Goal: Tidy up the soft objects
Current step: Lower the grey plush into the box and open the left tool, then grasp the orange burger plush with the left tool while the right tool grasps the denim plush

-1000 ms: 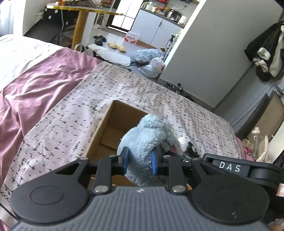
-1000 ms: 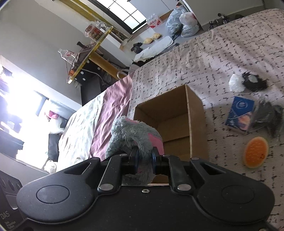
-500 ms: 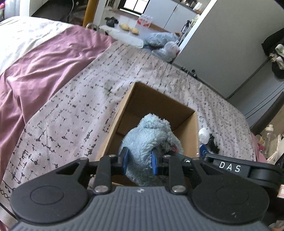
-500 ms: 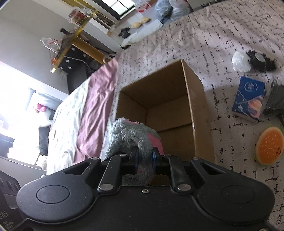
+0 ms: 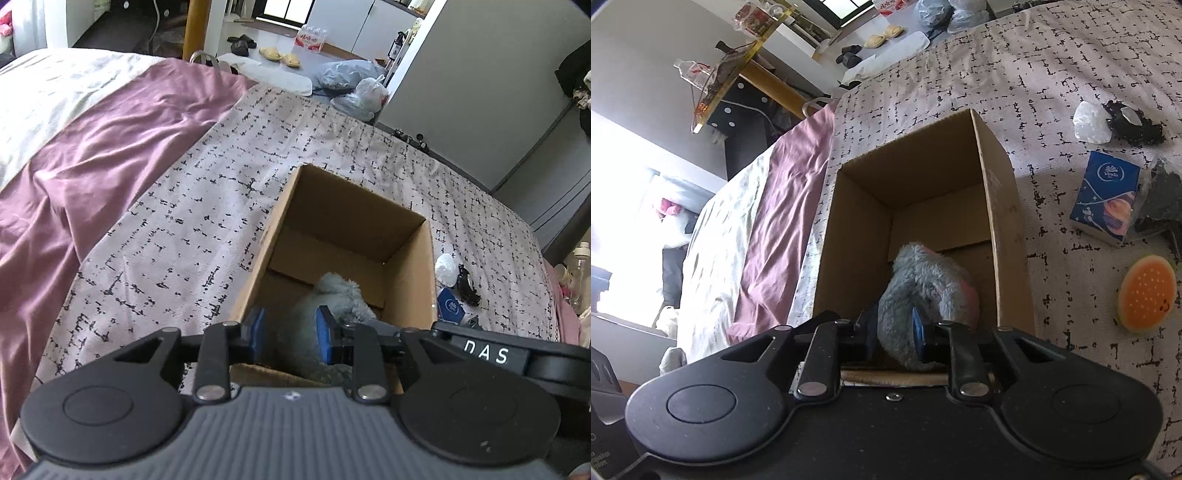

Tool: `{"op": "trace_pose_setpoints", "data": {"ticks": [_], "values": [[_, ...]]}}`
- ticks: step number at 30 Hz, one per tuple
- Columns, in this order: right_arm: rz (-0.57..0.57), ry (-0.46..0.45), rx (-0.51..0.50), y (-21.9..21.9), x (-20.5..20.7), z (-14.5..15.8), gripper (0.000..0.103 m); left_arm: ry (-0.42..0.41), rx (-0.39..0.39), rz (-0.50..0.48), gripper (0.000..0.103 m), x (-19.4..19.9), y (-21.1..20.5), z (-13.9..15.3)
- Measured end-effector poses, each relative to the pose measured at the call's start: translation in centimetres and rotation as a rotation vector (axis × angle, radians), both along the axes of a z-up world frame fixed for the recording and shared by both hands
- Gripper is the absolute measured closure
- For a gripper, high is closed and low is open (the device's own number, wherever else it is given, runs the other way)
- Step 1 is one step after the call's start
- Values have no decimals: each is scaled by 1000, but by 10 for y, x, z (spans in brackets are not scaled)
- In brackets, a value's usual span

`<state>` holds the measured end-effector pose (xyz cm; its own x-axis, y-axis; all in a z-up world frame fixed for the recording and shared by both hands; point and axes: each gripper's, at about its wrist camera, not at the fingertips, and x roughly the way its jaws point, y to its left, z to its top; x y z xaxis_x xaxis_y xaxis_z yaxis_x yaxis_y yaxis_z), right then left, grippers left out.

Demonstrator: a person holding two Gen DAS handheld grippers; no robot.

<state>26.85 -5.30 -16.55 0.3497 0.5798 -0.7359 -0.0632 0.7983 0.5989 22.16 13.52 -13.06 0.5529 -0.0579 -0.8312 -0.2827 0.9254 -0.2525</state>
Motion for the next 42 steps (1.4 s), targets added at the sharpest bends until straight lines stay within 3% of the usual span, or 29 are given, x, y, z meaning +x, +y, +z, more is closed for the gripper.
{"op": "trace_pose_setpoints", "data": {"ticks": [10, 17, 22, 28, 35, 42], "values": [[9, -77, 12, -25, -21, 23, 53, -43, 70, -15, 55, -20, -18, 28], [30, -137, -7, -44, -34, 35, 47, -54, 105, -14, 38, -36, -33, 43], [39, -199, -50, -62, -43, 43, 35, -107, 114, -11, 27, -48, -44, 53], [22, -261, -75, -88, -52, 50, 18, -170, 151, -25, 24, -58, -65, 67], [34, -322, -108, -119, -58, 57, 12, -217, 199, -81, 19, -66, -93, 77], [34, -359, -124, -148, -62, 60, 4, -200, 232, -134, 15, -72, -124, 84]]}}
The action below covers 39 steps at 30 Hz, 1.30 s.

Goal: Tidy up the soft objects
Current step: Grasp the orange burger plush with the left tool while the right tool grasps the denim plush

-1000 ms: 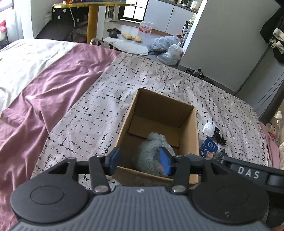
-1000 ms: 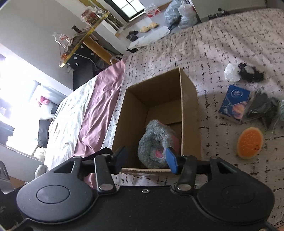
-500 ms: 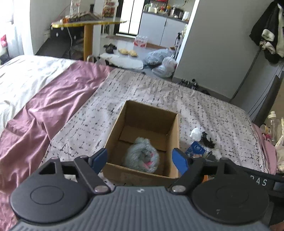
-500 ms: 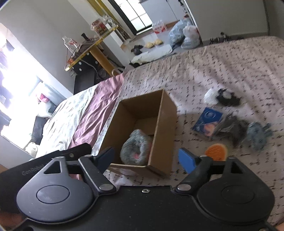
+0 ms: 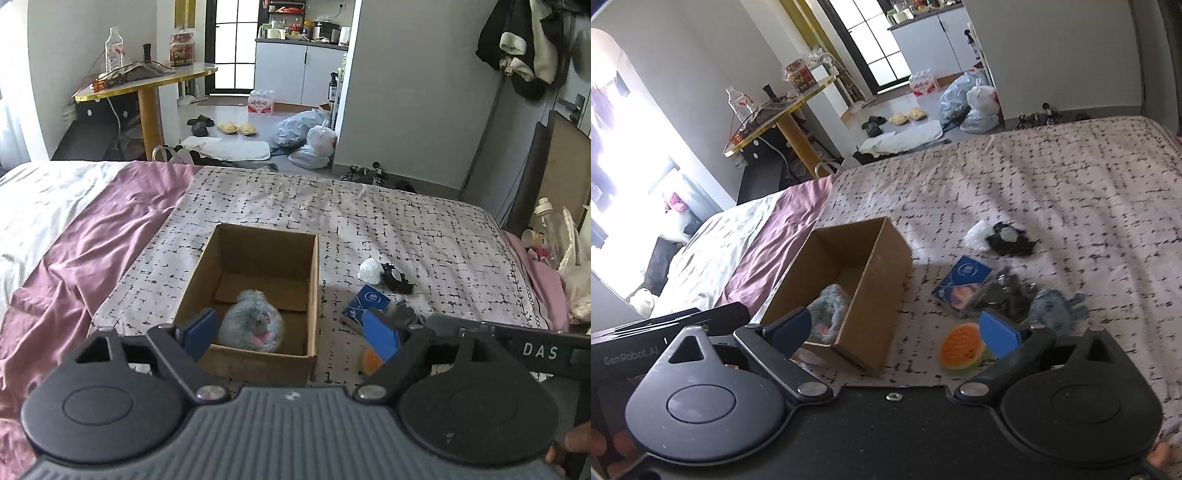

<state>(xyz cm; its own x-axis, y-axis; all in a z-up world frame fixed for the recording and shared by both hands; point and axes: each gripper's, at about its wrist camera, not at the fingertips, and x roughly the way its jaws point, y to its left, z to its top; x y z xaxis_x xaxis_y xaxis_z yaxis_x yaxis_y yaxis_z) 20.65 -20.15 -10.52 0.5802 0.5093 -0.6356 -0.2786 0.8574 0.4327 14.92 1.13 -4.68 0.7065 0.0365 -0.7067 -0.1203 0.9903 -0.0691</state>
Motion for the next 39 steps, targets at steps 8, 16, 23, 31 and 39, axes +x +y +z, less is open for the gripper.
{"op": "trace_pose_setpoints", "data": {"ticks": [8, 16, 23, 31, 39], "values": [[-2, -29, -21, -34, -3, 3, 0, -1, 9, 2, 12, -1, -21, 3], [-10, -30, -29, -62, 0, 1, 0, -28, -2, 21, 0, -2, -40, 1], [-38, -28, -24, -82, 9, 1, 0, -29, -6, 14, 0, 2, -57, -3], [-59, -7, -24, -97, 23, -5, 0, -40, -11, 21, 0, 8, -69, -11], [-46, 25, -25, -102, 32, -20, 0, -40, -5, 23, 0, 17, -74, -25]]}}
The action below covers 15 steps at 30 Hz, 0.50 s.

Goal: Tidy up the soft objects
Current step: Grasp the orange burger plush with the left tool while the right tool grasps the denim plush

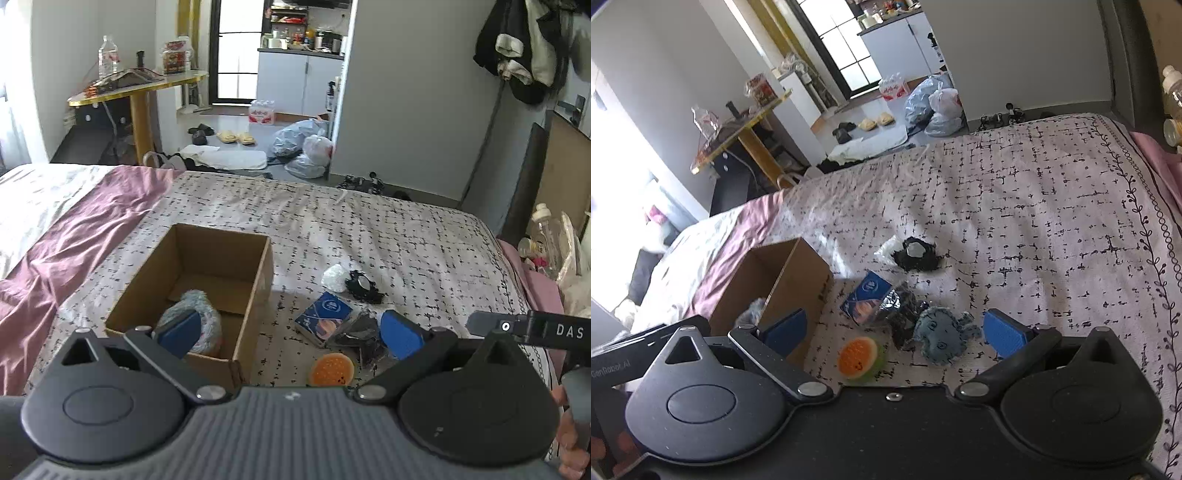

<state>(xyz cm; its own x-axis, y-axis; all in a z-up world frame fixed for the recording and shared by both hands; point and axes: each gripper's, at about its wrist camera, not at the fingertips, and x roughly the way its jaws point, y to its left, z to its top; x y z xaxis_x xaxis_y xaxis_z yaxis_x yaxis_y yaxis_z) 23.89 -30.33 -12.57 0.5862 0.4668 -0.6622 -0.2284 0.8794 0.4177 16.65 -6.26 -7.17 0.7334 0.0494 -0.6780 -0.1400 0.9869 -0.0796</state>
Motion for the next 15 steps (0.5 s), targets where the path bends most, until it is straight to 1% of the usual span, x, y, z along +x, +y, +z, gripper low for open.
{"op": "trace_pose_setpoints", "data": {"ticks": [3, 7, 11, 13, 15], "values": [[5, 2, -11, -1, 6, 2, 0, 20, -6, 6, 1, 6, -2, -8], [-2, 1, 8, -3, 15, -1, 0, 44, -18, 1, 1, 13, -5, -20], [-3, 0, 7, 0, 19, -20, 2, 55, -30, -20, 3, 18, -9, -31], [9, 21, -6, 1, 21, -28, 7, 50, -33, -22, 3, 21, -10, -36], [27, 24, -2, 1, 23, -33, 8, 76, -21, -31, 4, 27, -12, -44]]}}
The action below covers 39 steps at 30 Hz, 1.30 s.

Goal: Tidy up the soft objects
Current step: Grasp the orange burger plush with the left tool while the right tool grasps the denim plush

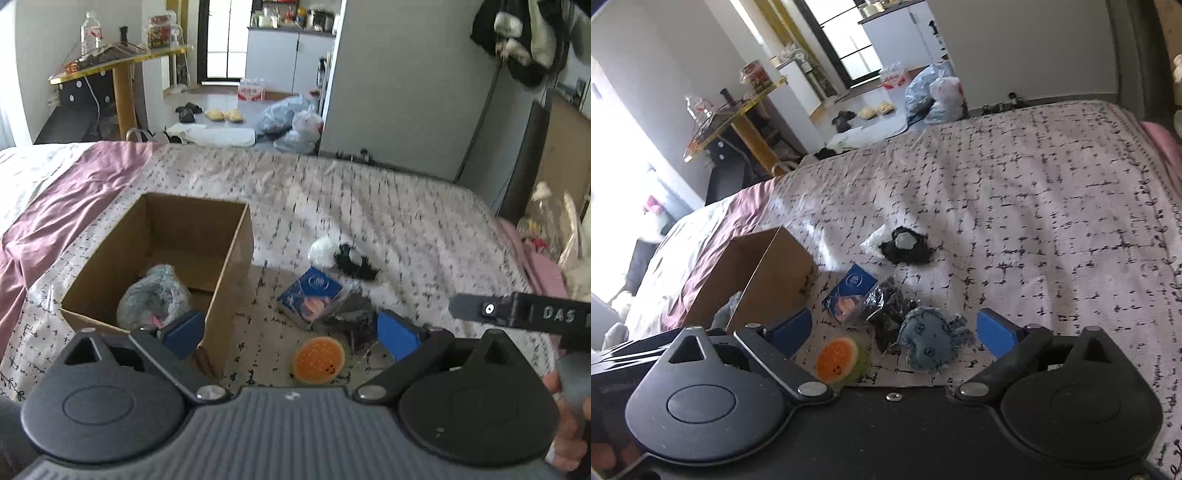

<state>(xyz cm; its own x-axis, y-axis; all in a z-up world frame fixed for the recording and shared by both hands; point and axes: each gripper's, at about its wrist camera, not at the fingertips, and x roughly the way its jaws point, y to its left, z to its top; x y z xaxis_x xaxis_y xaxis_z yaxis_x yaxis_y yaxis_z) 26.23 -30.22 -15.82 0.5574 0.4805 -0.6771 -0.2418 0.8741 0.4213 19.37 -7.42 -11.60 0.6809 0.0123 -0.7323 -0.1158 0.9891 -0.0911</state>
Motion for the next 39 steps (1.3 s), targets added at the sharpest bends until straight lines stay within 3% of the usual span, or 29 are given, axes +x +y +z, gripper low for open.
{"op": "trace_pose_setpoints", "data": {"ticks": [7, 11, 13, 16, 18, 22, 29, 33, 39], "values": [[40, 14, -55, 3, 8, -14, 8, 40, -14, -11, 11, 12, -4, -28], [65, 40, -53, 6, 13, -23, 15, 45, -23, -14, 15, 17, -5, -41], [74, 50, -56, 7, 16, -27, 21, 57, -29, -13, 22, 20, -6, -48], [91, 67, -65, 11, 19, -33, 21, 84, -44, -10, 29, 25, -6, -60], [103, 77, -82, 14, 21, -37, 22, 101, -53, -14, 30, 29, -6, -68], [125, 107, -94, 19, 26, -46, 33, 129, -78, -49, 31, 34, -11, -82], [155, 154, -129, 28, 35, -62, 38, 171, -99, -78, 35, 44, -12, -102], [152, 176, -145, 30, 41, -70, 39, 177, -95, -88, 35, 51, -12, -109], [146, 201, -166, 32, 49, -80, 50, 174, -99, -125, 35, 58, -16, -114]]}}
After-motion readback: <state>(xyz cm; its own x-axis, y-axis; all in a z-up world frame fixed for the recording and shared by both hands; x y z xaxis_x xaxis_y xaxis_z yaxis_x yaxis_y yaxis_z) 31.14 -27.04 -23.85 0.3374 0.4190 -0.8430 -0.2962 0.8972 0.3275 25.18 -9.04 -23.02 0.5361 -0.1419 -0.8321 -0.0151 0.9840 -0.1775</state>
